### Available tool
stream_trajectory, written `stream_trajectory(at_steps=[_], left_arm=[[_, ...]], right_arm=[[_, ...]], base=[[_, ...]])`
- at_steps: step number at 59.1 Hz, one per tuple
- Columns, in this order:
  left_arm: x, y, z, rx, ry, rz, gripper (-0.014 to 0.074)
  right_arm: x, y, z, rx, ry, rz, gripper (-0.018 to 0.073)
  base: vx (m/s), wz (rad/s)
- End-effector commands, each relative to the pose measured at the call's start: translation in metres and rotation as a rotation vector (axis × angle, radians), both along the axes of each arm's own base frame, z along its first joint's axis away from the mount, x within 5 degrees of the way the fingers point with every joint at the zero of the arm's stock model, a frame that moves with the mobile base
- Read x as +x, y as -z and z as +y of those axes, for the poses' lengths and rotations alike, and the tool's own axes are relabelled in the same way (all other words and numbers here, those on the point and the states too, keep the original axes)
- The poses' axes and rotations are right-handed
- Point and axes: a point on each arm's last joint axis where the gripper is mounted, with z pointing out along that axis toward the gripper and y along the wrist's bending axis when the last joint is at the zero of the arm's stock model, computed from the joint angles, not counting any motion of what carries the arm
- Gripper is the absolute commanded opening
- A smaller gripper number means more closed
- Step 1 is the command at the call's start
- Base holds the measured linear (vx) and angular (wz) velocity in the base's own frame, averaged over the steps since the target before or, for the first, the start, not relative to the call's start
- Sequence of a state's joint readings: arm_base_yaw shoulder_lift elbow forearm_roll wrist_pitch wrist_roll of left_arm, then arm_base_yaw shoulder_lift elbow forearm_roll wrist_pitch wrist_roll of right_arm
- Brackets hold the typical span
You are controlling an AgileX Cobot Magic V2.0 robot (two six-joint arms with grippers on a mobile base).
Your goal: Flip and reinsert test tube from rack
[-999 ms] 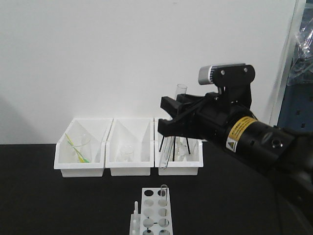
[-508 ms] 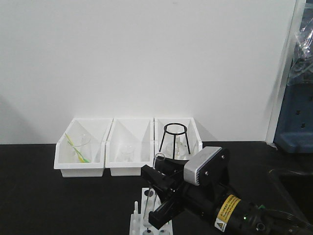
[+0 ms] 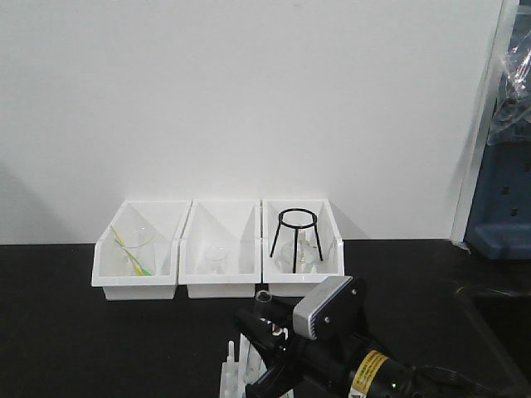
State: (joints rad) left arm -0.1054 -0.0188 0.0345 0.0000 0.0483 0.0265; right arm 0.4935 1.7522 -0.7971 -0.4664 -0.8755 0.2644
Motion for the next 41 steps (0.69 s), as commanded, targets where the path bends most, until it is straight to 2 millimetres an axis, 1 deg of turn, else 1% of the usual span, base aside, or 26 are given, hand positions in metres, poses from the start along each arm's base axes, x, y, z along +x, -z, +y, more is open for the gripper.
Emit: stream_trajectory(at_steps=[1, 15, 26, 34, 41], left_arm=[[-0.001, -0.010, 0.000, -0.012, 0.000, -0.094, -0.0006], [-0.001, -0.010, 0.000, -0.012, 0.000, -0.094, -0.0006], [-0.001, -0.010, 0.000, -0.012, 0.000, -0.094, -0.0006], [-0.001, -0.010, 0.000, -0.012, 0.000, -0.094, -0.0006], [-0.001, -0.010, 0.000, -0.012, 0.000, -0.094, -0.0006]], right_arm=[[0.003, -0.018, 0.001, 0.077, -0.009, -0.086, -0.0011], [0.009, 0.008, 0.005, 0.044, -0.009, -0.022, -0.0009], [0.009, 0.012, 0.006, 0.046, -0.016, -0.020, 0.0020], [0.009, 0.013, 0.006, 0.046, -0.016, -0.019, 0.0098], [0.009, 0.012, 0.006, 0.051, -0.018, -0.024, 0.0213]], base=[[0.00, 0.00], [0.00, 0.00], [0.00, 0.00], [0.00, 0.00], [0.00, 0.00]])
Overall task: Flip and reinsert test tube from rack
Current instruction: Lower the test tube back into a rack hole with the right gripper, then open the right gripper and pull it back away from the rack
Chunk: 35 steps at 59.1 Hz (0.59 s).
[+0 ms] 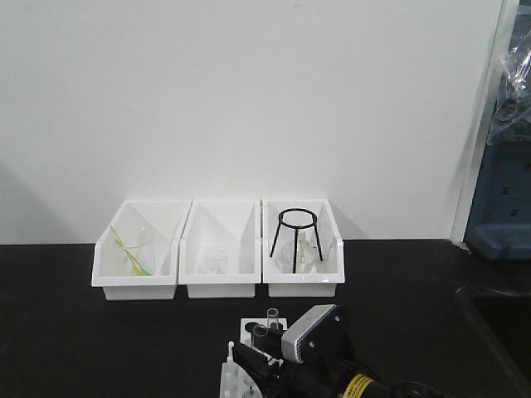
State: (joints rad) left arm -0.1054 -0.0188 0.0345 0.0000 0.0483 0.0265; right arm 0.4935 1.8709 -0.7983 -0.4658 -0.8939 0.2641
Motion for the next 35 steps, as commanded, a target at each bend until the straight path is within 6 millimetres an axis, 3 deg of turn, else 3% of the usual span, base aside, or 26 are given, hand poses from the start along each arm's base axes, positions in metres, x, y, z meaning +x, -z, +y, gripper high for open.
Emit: stream_trajectory(at_steps=[1, 11, 18, 28, 31, 35], left_arm=[[-0.001, -0.010, 0.000, -0.012, 0.000, -0.094, -0.0006], [-0.001, -0.010, 0.000, -0.012, 0.000, -0.094, -0.0006], [-0.001, -0.010, 0.000, -0.012, 0.000, -0.094, -0.0006], [-0.001, -0.010, 0.000, -0.012, 0.000, -0.094, -0.0006], [-0.001, -0.010, 0.000, -0.012, 0.000, -0.094, -0.0006], [-0.001, -0.010, 0.000, -0.012, 0.000, -0.094, -0.0006]], right_arm=[[0.002, -0.029, 0.001, 0.094, -0.012, -0.116, 0.0237], [0.002, -0.031, 0.001, 0.104, -0.010, -0.123, 0.0427], [-0.002, -0.048, -0.001, 0.120, -0.009, -0.160, 0.0489], [-0.014, -0.088, -0.011, 0.127, 0.023, -0.189, 0.0459], [-0.020, -0.102, -0.016, 0.117, 0.041, -0.183, 0.0418], [-0.030, -0.121, -0.024, 0.099, 0.072, -0.174, 0.0294]], base=[[0.00, 0.00], [0.00, 0.00], [0.00, 0.00], [0.00, 0.00], [0.00, 0.00], [0.00, 0.00]])
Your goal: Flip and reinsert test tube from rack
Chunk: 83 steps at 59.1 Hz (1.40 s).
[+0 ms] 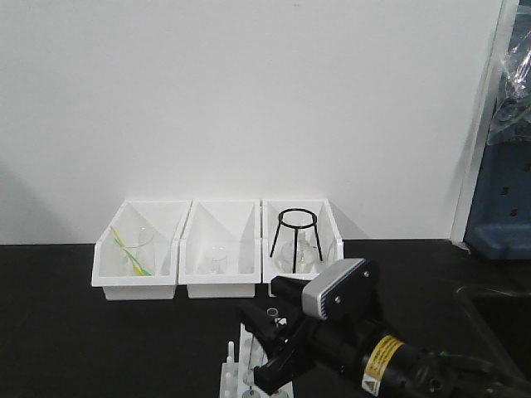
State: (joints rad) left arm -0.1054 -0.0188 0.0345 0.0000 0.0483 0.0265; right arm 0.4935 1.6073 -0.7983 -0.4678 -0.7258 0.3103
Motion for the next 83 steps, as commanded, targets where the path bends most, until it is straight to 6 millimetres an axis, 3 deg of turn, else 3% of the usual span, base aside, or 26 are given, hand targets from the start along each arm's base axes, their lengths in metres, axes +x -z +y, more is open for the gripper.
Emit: stream_trajectory(at_steps=[1, 7, 15, 22, 33, 44, 58, 68, 83], left_arm=[[-0.001, -0.010, 0.000, -0.012, 0.000, -0.094, -0.0006], [-0.001, -0.010, 0.000, -0.012, 0.000, -0.094, -0.0006], [-0.001, -0.010, 0.000, -0.012, 0.000, -0.094, -0.0006], [-0.001, -0.010, 0.000, -0.012, 0.000, -0.094, -0.0006], [-0.001, -0.010, 0.000, -0.012, 0.000, -0.094, -0.0006], [-0.001, -0.010, 0.000, -0.012, 0.000, -0.094, -0.0006], [-0.001, -0.010, 0.000, -0.012, 0.000, -0.094, -0.0006], [-0.001, -0.010, 0.000, -0.012, 0.000, -0.094, -0.0006], [-0.001, -0.010, 0.000, -0.012, 0.000, -0.094, -0.0006]], right_arm=[[-0.015, -0.049, -0.012, 0.053, 0.030, -0.080, 0.0244], [-0.035, -0.072, -0.027, 0.046, 0.077, -0.061, -0.0013], [-0.074, -0.086, -0.050, 0.098, 0.097, -0.066, -0.0015], [-0.110, -0.073, -0.070, 0.106, 0.098, -0.073, -0.0013], [-0.144, -0.053, -0.087, 0.109, 0.098, -0.078, -0.0011], [-0.158, -0.041, -0.095, 0.109, 0.098, -0.078, -0.0011], [-0.160, -0.021, -0.098, 0.064, 0.115, -0.011, -0.0011], [-0.163, -0.022, -0.101, 0.060, 0.131, -0.017, -0.0011], [-0.182, -0.016, -0.144, 0.047, 0.425, 0.012, -0.0011]], base=[[0.00, 0.00], [0.00, 0.00], [0.00, 0.00], [0.00, 0.00], [0.00, 0.00], [0.00, 0.00], [0.00, 0.00], [0.00, 0.00], [0.00, 0.00]])
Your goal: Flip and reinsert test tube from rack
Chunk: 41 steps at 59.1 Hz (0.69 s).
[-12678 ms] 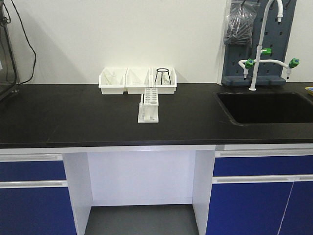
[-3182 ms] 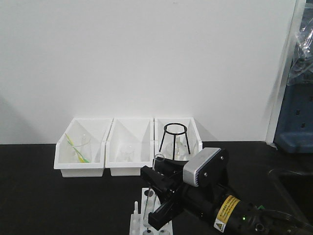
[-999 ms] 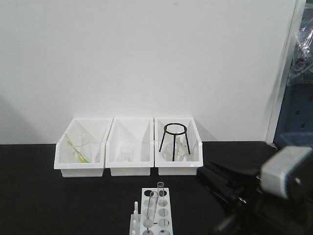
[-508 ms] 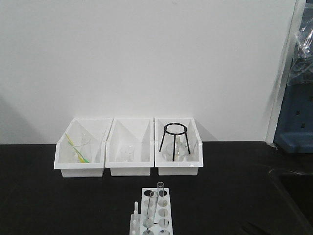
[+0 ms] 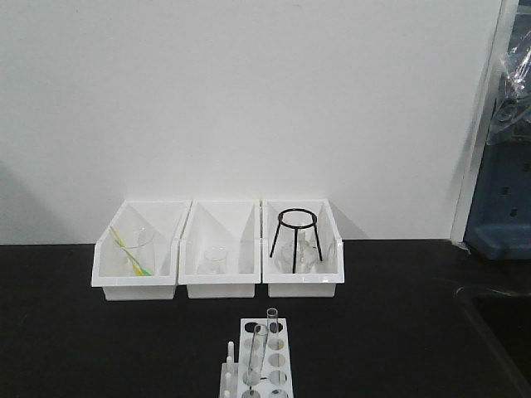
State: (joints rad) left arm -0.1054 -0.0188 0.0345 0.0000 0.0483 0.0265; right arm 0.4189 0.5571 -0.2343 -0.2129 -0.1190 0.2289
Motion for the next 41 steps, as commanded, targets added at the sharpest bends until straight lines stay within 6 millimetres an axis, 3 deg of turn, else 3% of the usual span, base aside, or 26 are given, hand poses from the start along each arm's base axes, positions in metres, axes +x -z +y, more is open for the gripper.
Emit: stream_trajectory(at_steps=[1, 9, 18, 41], left_arm=[[-0.001, -0.010, 0.000, -0.012, 0.000, -0.094, -0.0006], [-0.001, -0.010, 0.000, -0.012, 0.000, -0.094, -0.0006], [-0.001, -0.010, 0.000, -0.012, 0.000, -0.094, -0.0006], [-0.001, -0.010, 0.000, -0.012, 0.000, -0.094, -0.0006]], right_arm=[[-0.008, -0.007, -0.014, 0.023, 0.087, -0.090, -0.0011], [-0.029, 0.020, -0.037, 0.043, 0.275, -0.153, -0.0011], [-0.047, 0.045, -0.047, 0.081, 0.393, -0.241, -0.0011], [-0.054, 0.046, -0.049, 0.076, 0.414, -0.269, -0.0011]], base=[[0.00, 0.00], [0.00, 0.00], [0.00, 0.00], [0.00, 0.00]])
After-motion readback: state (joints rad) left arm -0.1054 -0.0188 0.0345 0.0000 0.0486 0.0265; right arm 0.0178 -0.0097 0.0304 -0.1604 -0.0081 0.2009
